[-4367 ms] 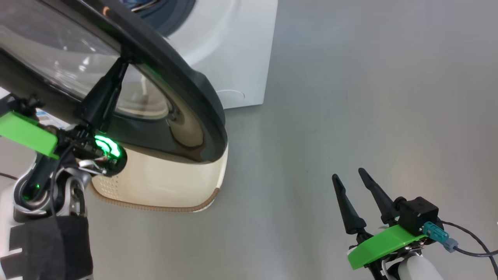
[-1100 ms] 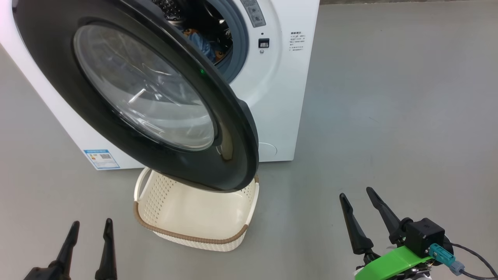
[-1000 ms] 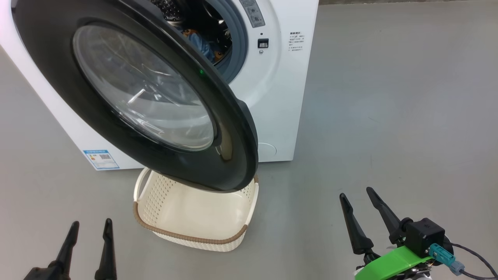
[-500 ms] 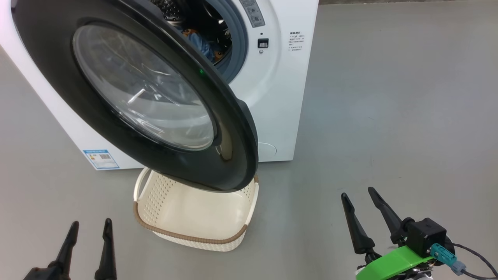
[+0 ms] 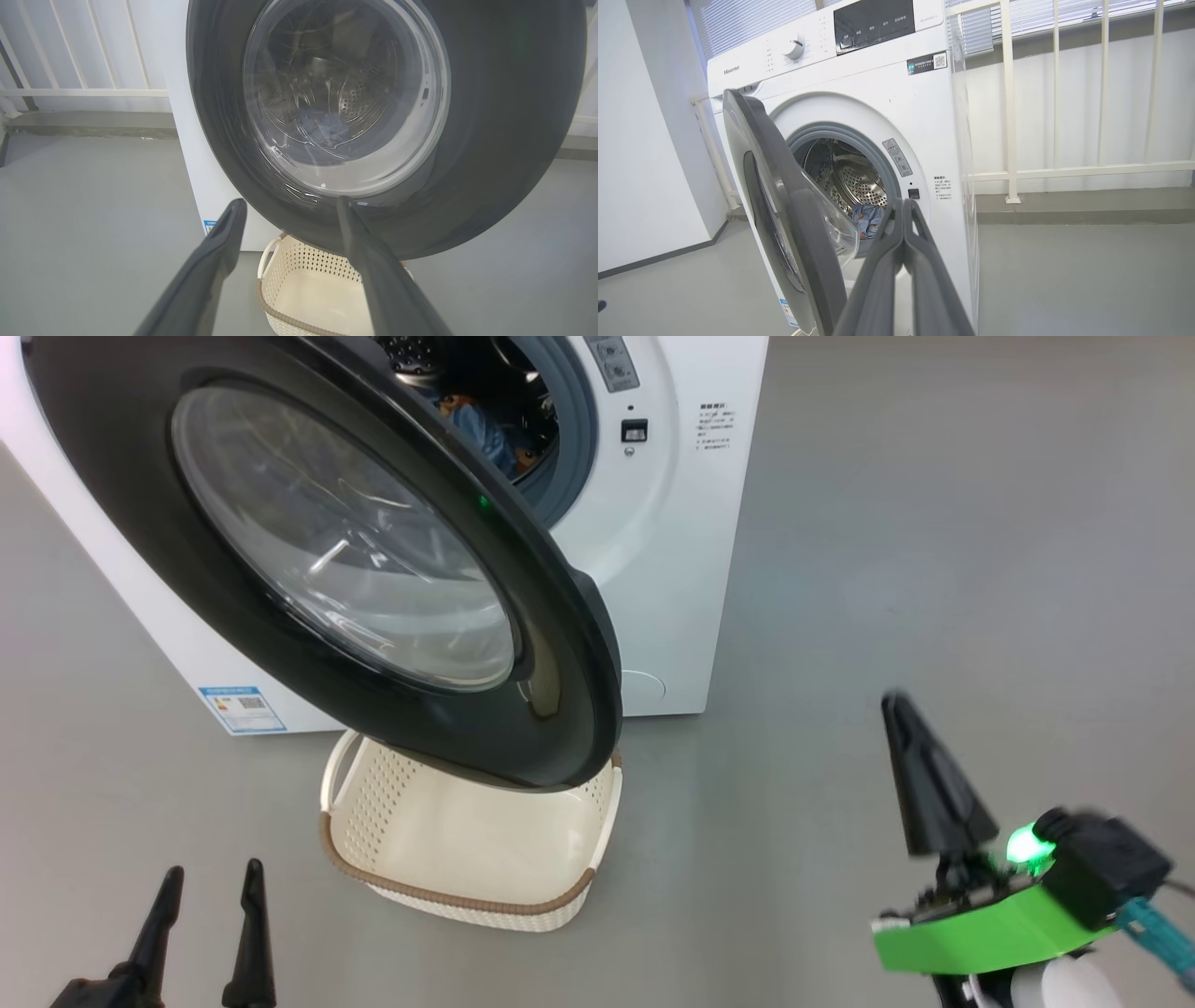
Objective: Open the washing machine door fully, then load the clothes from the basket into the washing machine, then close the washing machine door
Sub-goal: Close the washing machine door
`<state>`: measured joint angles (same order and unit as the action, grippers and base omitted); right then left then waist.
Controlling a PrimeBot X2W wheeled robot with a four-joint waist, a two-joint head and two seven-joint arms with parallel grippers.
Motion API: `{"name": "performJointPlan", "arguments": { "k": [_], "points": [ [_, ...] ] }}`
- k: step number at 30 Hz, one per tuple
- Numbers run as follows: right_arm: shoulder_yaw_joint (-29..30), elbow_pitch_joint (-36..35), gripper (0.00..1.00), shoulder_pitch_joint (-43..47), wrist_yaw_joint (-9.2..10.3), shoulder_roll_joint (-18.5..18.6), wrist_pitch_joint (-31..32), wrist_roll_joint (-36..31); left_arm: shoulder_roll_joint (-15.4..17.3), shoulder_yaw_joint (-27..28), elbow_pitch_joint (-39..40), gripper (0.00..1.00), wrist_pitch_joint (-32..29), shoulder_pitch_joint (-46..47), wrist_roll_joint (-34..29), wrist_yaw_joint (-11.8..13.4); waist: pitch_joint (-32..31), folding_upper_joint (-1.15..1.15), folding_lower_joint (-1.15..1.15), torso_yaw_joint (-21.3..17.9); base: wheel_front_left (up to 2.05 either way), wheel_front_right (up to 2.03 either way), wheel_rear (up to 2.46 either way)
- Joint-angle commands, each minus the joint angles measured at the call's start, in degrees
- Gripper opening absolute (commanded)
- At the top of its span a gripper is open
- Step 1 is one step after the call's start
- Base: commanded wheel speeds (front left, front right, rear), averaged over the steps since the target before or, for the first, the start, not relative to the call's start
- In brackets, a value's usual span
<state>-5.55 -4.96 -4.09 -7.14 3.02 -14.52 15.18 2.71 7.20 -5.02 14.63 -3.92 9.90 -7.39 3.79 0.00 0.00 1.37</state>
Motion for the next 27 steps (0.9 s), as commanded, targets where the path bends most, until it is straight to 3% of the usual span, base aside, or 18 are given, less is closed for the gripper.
{"name": "performJointPlan", "arguments": {
  "k": [1, 7, 12, 20, 27],
  "points": [
    [-2.6, -4.7, 0.0, -3.31, -0.35, -0.14, -0.48, 1.22, 0.51, 2.0, 1.68, 1.0, 0.37, 1.21, 0.36, -0.1, 0.27, 0.0, 0.0, -0.02, 0.0, 0.0, 0.0],
    [-11.85, -18.26, 0.0, -8.29, -0.35, 1.69, -0.48, 1.96, 0.43, 1.3, 1.61, 1.0, 0.37, 1.66, 0.83, -0.1, 0.52, 0.0, 0.0, 0.4, 0.0, 0.0, 0.0],
    [-24.51, -21.72, 0.0, -13.02, -0.35, 6.38, -0.48, 4.97, 0.35, 0.03, 1.15, 1.0, 0.37, 1.99, 1.31, -0.1, 0.36, 0.0, 0.0, 1.87, 0.0, 0.0, 0.0],
    [-43.29, -10.49, 0.0, -19.99, -0.35, 13.4, 0.97, 12.76, 0.25, -2.31, 1.27, 1.0, 0.37, 3.35, 2.11, -0.1, 1.52, 0.0, 0.0, 6.61, 0.0, 0.0, 0.0],
    [-49.1, -2.49, 0.0, -23.05, -0.35, 14.41, 1.83, 16.36, 0.2, -4.61, 1.44, 1.0, 0.37, 5.05, 3.17, -0.1, 4.25, 0.0, 0.0, 11.09, 0.0, 0.0, 0.0]
  ]
}}
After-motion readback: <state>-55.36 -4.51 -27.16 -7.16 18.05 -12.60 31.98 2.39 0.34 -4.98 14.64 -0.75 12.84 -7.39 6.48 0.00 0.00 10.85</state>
